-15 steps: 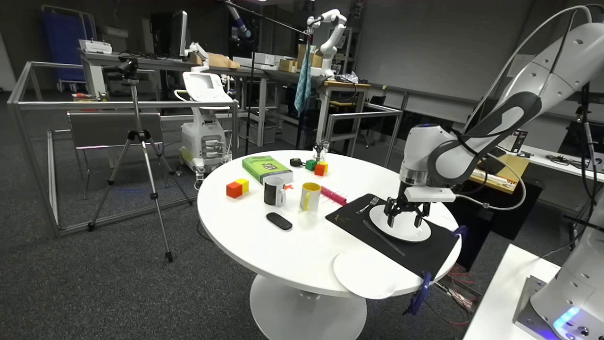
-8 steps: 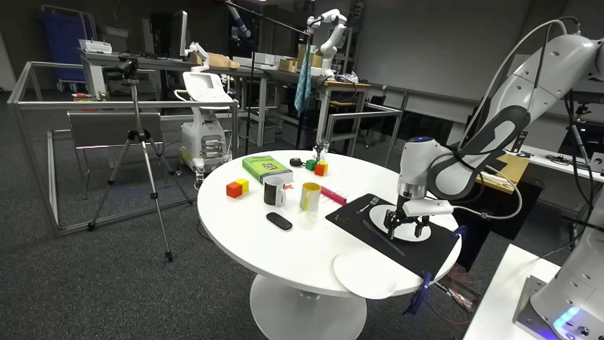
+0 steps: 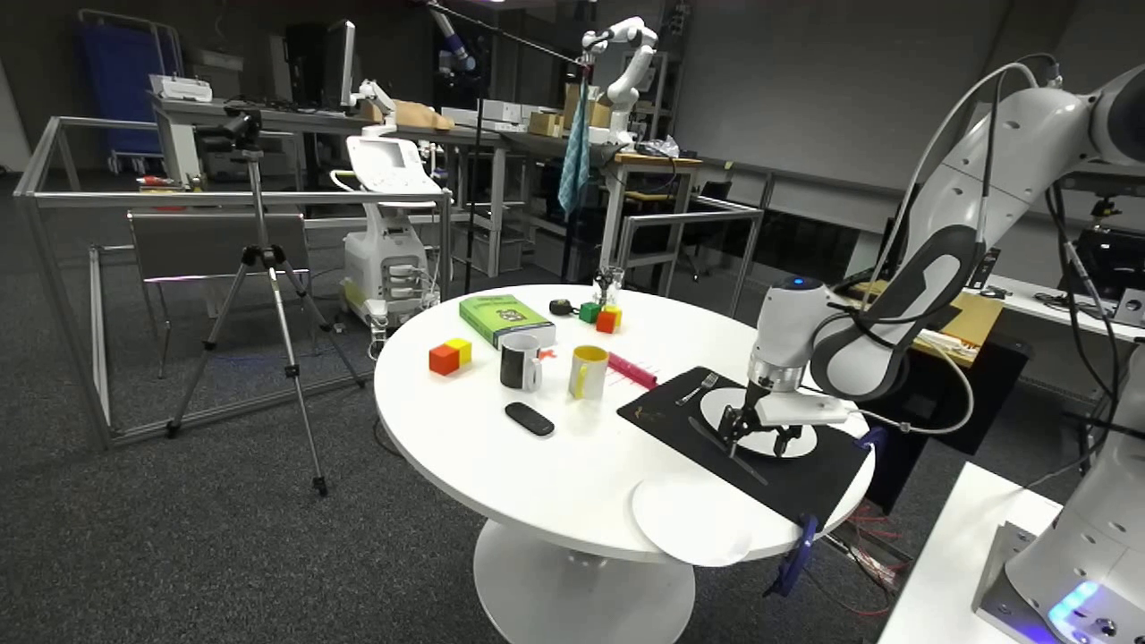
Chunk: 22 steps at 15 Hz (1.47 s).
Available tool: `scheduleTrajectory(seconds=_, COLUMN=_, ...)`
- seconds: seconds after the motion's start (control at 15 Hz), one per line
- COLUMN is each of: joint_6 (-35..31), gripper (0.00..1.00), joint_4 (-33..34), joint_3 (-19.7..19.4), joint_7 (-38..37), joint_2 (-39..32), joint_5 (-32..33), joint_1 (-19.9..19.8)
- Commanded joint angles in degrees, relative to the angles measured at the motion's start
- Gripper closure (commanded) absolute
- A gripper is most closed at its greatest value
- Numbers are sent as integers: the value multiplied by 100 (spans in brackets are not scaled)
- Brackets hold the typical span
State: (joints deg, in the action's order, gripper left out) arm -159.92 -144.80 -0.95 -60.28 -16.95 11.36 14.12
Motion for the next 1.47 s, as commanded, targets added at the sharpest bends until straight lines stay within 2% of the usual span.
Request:
scheduleTrajectory(seconds=0.0, joint_6=-384, gripper=0, joint_4=-123, joint_3=-257, joint_7=-160, joint_2=-27, joint_5=55, joint_1=235)
scheduleTrajectory(seconds=0.73, joint_6=-958, gripper=0, joint_4=-185, joint_3=-375, joint_7=15, joint_2=-337, joint_5=-307, joint_1=410)
scheduleTrajectory(seconds=1.4, joint_6=-1015, gripper=0, joint_4=-211, joint_3=-601, joint_7=27, joint_2=-462, joint_5=-448, joint_1=592)
